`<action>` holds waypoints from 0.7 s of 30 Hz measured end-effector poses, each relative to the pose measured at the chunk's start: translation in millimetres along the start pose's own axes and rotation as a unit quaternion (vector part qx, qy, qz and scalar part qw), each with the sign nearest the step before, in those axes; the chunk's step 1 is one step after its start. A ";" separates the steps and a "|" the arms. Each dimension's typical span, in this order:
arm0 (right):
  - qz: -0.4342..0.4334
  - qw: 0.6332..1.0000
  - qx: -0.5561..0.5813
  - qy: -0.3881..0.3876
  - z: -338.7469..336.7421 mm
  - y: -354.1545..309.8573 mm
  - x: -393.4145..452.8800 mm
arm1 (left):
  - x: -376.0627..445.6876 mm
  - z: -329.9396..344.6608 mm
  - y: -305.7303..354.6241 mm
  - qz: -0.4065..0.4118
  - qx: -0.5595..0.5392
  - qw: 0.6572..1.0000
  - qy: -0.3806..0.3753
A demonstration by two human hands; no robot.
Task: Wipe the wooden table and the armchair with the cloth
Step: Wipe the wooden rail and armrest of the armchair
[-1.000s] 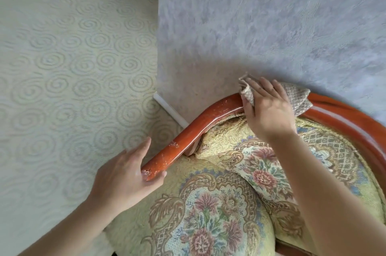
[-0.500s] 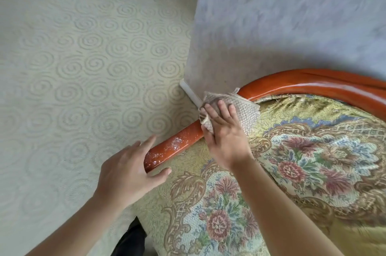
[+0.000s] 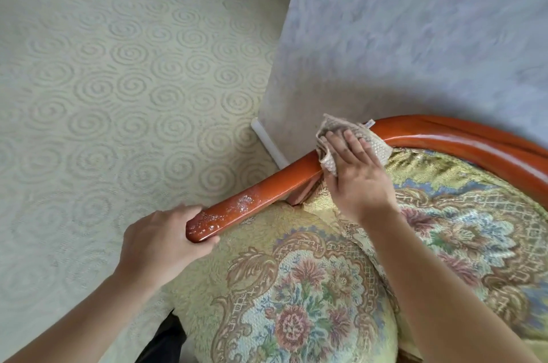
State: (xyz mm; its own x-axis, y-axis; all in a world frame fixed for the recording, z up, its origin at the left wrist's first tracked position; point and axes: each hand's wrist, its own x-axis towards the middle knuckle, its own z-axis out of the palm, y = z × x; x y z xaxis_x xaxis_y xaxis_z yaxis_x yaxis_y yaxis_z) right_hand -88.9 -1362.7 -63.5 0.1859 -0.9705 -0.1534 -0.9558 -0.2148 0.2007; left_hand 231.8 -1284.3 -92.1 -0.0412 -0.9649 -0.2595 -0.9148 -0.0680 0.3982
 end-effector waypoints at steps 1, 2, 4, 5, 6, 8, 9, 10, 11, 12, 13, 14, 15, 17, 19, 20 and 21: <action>0.015 1.000 -0.011 0.013 -5.4 15.0 2.3 | 0.5 0.1 -0.2 -0.001 0.005 1.000 -0.003; 0.032 0.999 -0.020 0.029 -10.6 29.5 4.2 | 0.8 -0.1 -0.1 -0.002 0.013 1.000 -0.005; 0.075 0.995 -0.019 0.061 -19.6 53.0 7.2 | 1.6 -1.3 0.7 -0.002 0.035 0.999 -0.011; 0.093 0.993 -0.007 0.075 -22.0 60.3 8.3 | 1.8 -2.1 1.2 -0.003 0.042 0.999 -0.015; 0.106 0.990 0.008 0.088 -22.3 63.5 9.2 | 2.0 -3.0 1.7 -0.002 0.044 0.999 -0.019; 0.118 0.985 0.041 0.116 -18.5 58.0 10.5 | 1.7 -4.1 3.1 -0.005 0.043 0.999 -0.025; 0.121 0.983 0.060 0.127 -15.7 50.3 12.2 | 2.1 -4.2 3.4 -0.007 0.043 0.999 -0.027; 0.119 0.981 0.078 0.130 -13.2 39.9 13.8 | 2.5 -4.0 3.4 -0.009 0.043 0.999 -0.031; 0.107 0.983 0.087 0.123 -10.6 27.1 14.7 | 2.7 -3.9 3.3 -0.010 0.044 0.998 -0.036; 0.087 0.986 0.092 0.109 -7.3 12.2 14.7 | 2.8 -3.4 3.2 -0.011 0.045 0.998 -0.039; 0.061 0.989 0.098 0.093 -3.4 -5.7 13.8 | 3.3 -2.9 2.6 -0.010 0.047 0.998 -0.039; 0.032 0.991 0.105 0.076 1.2 -26.3 11.2 | 3.8 -2.0 1.7 -0.008 0.051 0.998 -0.038; 0.005 0.992 0.111 0.063 6.4 -49.0 7.5 | 4.1 -1.1 0.8 -0.004 0.058 0.998 -0.034; -0.032 0.987 0.148 0.056 14.8 -98.0 -2.8 | 4.3 1.1 -0.5 0.009 0.066 0.998 -0.023; -0.026 0.966 0.246 0.080 18.4 -142.7 -14.8 | 3.6 2.6 -1.1 0.018 0.067 0.998 -0.012; -0.018 0.952 0.290 0.100 19.7 -158.8 -19.4 | 3.3 3.4 -0.9 0.020 0.069 0.997 -0.006; -0.015 0.941 0.319 0.116 21.2 -170.1 -23.1 | 3.2 4.0 -0.8 0.022 0.069 0.997 0.002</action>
State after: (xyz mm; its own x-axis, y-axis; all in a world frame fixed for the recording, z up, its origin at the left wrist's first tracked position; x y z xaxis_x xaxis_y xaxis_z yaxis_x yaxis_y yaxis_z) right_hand 64.6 -1301.5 -114.7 0.1897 -0.9785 0.0804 -0.8776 -0.2057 -0.4330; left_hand 230.8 -1286.3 -96.8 -0.0805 -0.9671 -0.2414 -0.9590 0.0092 0.2833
